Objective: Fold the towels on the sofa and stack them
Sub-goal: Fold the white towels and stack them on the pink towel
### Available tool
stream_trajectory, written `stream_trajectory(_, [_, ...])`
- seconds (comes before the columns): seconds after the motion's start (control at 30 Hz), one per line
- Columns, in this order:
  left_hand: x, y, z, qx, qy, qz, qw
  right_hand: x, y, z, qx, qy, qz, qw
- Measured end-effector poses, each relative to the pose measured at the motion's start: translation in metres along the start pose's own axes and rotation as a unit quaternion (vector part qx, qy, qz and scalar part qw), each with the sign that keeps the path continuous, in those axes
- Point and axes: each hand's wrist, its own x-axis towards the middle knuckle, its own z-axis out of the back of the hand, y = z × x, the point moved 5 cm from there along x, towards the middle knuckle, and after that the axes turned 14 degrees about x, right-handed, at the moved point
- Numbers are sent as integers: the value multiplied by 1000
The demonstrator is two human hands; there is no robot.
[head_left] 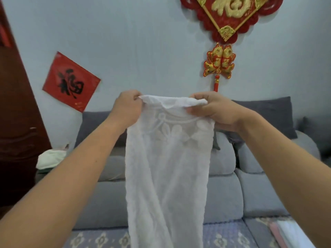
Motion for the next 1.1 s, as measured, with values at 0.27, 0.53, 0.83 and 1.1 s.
stream_trajectory(0.27, [-24, -52, -4, -69, 168, -150, 972, 41, 19, -39, -116, -91, 68, 987])
stream_trajectory(0.53, [-20, -9, 10, -161, 83, -3, 984, -7, -101, -58, 163, 163, -156, 960])
stream_trajectory(0.83, [-12, 58, 28, -185, 46, 42, 981, -21, -97, -24, 38, -18, -14, 999])
stream_trajectory(1.1, [-18, 97, 45, -211, -83, 120, 967, -57, -173, -7, -70, 35, -221, 972])
